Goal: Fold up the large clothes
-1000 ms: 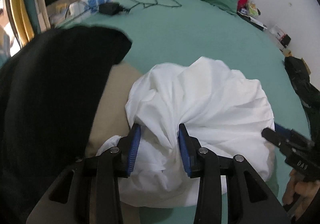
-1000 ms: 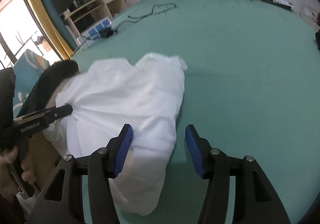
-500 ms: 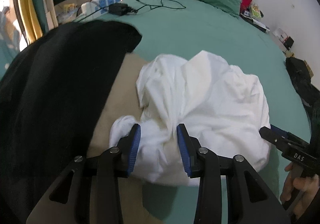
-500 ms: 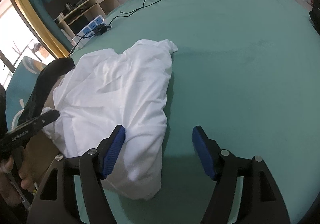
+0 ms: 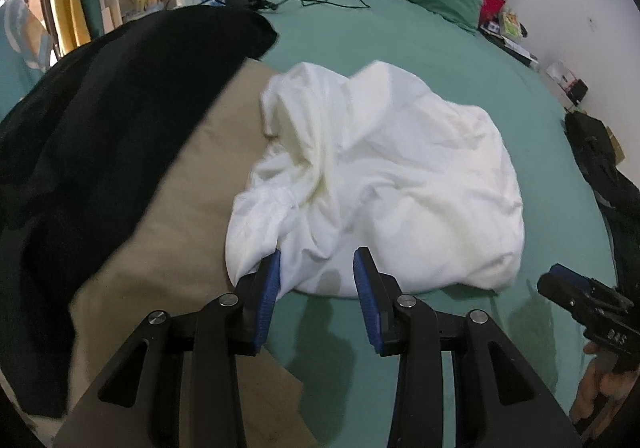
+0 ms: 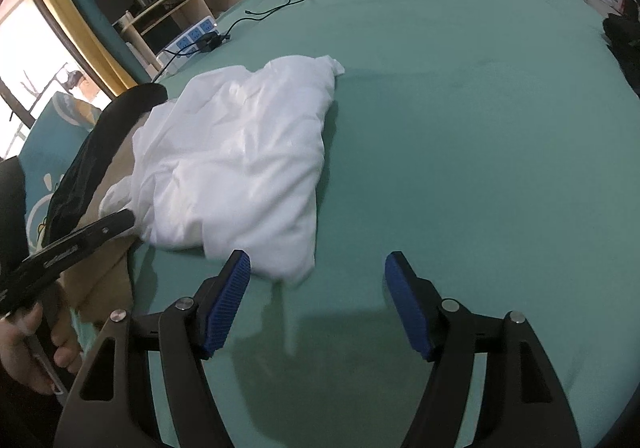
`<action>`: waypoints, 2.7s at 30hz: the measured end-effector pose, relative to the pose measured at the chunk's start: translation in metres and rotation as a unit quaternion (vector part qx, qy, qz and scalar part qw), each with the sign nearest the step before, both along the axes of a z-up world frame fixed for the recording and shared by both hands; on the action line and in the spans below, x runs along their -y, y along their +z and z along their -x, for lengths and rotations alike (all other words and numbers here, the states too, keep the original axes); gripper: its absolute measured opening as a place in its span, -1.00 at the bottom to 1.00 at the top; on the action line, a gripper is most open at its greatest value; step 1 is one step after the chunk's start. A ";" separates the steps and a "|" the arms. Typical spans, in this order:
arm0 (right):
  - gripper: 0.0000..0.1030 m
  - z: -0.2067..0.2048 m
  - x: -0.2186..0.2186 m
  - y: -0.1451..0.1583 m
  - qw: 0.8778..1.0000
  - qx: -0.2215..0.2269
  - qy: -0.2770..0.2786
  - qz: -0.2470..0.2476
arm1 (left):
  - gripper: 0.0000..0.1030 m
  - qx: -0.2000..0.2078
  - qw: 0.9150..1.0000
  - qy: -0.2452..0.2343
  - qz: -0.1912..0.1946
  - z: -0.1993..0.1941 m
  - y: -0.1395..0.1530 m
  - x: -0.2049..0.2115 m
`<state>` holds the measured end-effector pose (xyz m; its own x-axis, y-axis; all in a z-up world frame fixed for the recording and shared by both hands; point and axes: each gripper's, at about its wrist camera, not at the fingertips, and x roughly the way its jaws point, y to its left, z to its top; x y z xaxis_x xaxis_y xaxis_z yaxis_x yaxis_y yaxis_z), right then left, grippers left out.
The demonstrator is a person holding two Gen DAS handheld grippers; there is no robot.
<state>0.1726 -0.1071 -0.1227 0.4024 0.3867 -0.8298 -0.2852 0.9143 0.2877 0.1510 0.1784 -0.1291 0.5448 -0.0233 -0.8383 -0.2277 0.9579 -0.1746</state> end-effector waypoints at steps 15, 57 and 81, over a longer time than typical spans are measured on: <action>0.36 0.063 0.045 0.019 1.000 0.005 -0.021 0.002 | -0.23 0.013 0.999 -0.031 -0.003 0.049 0.007 0.064; 0.36 0.162 0.215 0.130 0.984 0.128 -0.122 0.034 | -0.22 0.186 0.976 -0.112 -0.027 0.130 0.179 0.211; 0.68 0.221 0.202 0.254 0.948 0.295 -0.110 0.046 | 0.13 0.311 0.944 -0.096 -0.063 0.188 0.276 0.209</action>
<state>-0.0480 -0.3086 0.1317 0.8696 0.1766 -0.4611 -0.1717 0.9837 0.0531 -0.0368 -0.0309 0.1468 0.9279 -0.0927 -0.3612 0.0609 0.9933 -0.0986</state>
